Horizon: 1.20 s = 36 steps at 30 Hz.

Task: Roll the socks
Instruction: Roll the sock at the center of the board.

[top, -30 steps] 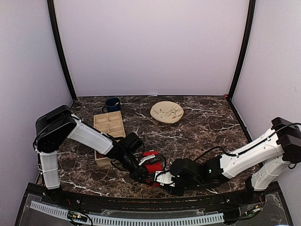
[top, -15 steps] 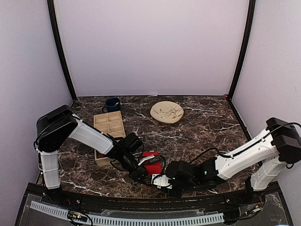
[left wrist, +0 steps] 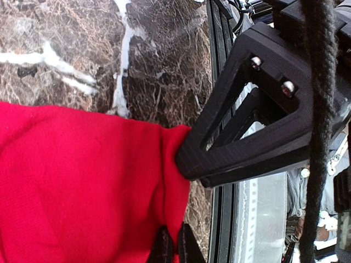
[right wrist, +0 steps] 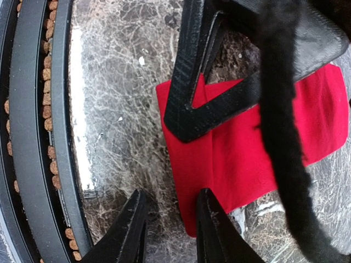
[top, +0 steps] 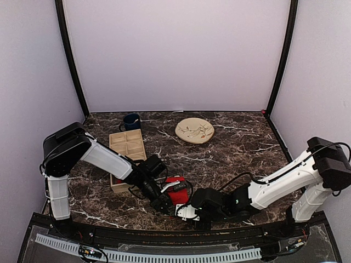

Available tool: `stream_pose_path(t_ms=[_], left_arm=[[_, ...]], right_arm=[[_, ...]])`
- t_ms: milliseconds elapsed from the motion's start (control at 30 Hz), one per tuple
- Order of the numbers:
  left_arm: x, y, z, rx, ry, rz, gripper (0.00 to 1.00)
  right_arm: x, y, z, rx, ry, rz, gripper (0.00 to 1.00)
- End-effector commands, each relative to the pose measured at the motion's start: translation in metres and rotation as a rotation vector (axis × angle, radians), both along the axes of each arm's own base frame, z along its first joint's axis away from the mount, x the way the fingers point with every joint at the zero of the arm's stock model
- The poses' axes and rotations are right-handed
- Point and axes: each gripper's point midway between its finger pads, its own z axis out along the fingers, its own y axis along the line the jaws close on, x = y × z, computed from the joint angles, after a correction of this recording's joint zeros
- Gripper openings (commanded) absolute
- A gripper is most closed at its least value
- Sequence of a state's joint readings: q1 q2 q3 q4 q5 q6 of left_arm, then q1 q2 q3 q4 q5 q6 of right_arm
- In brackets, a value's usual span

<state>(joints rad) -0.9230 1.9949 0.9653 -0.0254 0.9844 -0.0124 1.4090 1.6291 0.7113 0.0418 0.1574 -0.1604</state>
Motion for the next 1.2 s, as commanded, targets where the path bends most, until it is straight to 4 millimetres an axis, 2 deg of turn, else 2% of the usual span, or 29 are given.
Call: stream_pose_path(t_ms=[0, 367, 900, 1167], left_arm=[[-0.008, 0.016, -0.018, 0.093, 0.049, 0.007, 0.0], [-0.01, 0.018, -0.018, 0.099, 0.066, 0.006, 0.0], [-0.011, 0.02, -0.018, 0.106, 0.065, -0.002, 0.03], [-0.006, 0.02, -0.018, 0.115, 0.035, 0.009, 0.14]], right_arm=[[-0.005, 0.006, -0.003, -0.015, 0.01, 0.021, 0.28], [-0.004, 0.002, -0.021, -0.066, 0.009, 0.024, 0.24], [0.014, -0.006, -0.029, -0.094, 0.022, -0.03, 0.24], [0.017, -0.009, -0.038, -0.126, 0.073, -0.037, 0.1]])
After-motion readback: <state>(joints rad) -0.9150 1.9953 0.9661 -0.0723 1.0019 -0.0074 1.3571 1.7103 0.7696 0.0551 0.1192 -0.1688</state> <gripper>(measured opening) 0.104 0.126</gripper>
